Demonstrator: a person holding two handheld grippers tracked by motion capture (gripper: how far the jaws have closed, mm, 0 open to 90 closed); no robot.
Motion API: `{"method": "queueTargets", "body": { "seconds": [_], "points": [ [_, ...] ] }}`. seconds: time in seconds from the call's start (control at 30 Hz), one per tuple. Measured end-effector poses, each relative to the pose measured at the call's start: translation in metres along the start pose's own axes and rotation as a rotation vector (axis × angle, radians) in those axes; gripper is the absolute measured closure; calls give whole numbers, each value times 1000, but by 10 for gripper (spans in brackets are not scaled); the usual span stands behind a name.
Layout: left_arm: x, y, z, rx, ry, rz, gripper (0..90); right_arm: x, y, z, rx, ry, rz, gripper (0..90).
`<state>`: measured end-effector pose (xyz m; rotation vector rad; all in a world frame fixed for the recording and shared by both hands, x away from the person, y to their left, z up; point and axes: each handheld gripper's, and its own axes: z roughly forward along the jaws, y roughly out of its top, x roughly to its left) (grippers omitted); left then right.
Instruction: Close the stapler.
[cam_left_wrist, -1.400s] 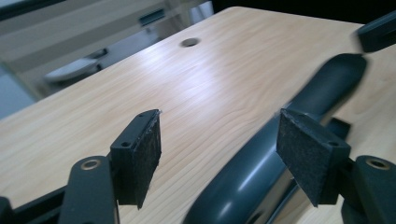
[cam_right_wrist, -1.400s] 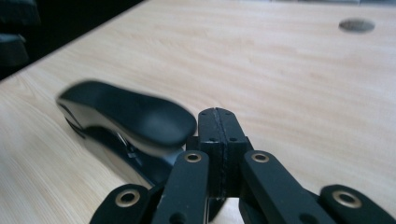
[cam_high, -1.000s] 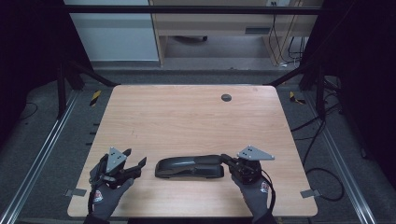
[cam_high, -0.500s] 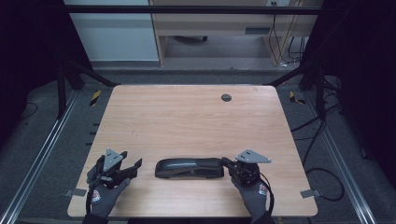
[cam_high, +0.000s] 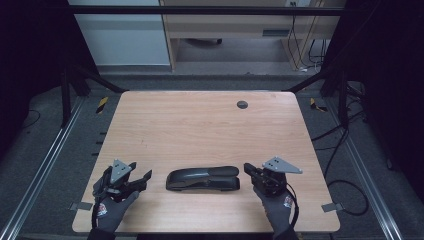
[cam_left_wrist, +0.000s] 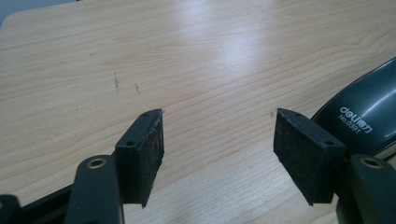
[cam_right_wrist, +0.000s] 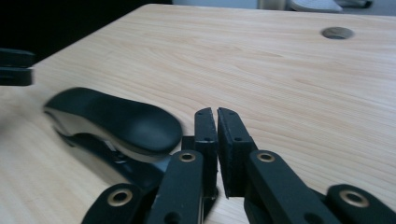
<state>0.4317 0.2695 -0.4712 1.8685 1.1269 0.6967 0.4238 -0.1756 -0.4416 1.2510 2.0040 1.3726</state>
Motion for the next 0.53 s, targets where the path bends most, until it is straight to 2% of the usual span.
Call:
{"method": "queueTargets", "body": {
  "seconds": [0.07, 0.1, 0.13, 0.17, 0.2, 0.23, 0.27, 0.3, 0.33, 0.37, 0.4, 0.43, 0.47, 0.53],
  "points": [
    [1, 0, 0, 0, 0, -3, 338, -4, -1, -1, 1, -15, 4, 836],
    [3, -2, 1, 7, -2, -9, 338, -14, -2, -4, 1, -43, 13, 769],
    [3, -2, 1, 7, -2, -9, 338, -14, -2, -4, 1, -43, 13, 769],
    [4, -2, 1, 9, -3, -11, 338, -20, -3, -6, 2, -58, 20, 714],
    [6, -4, 2, 16, -1, -19, 336, -32, -7, -8, 28, -99, 32, 637],
    [8, -4, 2, 22, -1, -20, 336, -39, -10, -8, 42, -125, 40, 615],
    [9, -5, 3, 27, 1, -23, 333, -46, -13, -9, 53, -142, 47, 589],
    [9, -5, 3, 27, 1, -23, 331, -46, -13, -9, 53, -142, 47, 589],
    [11, -6, 4, 31, 4, -23, 330, -59, -18, -11, 79, -179, 66, 536],
    [12, -7, 5, 35, 7, -23, 330, -59, -18, -11, 79, -179, 66, 536],
    [13, -8, 6, 39, 10, -22, 329, -65, -20, -12, 86, -197, 72, 497],
    [16, -9, 8, 48, 8, -17, 324, -76, -25, -12, 99, -249, 54, 459],
    [16, -9, 8, 48, 8, -17, 324, -76, -25, -12, 99, -249, 54, 459],
    [19, -10, 9, 56, 10, -26, 324, -84, -29, -13, 126, -287, 64, 453]
  ]
}}
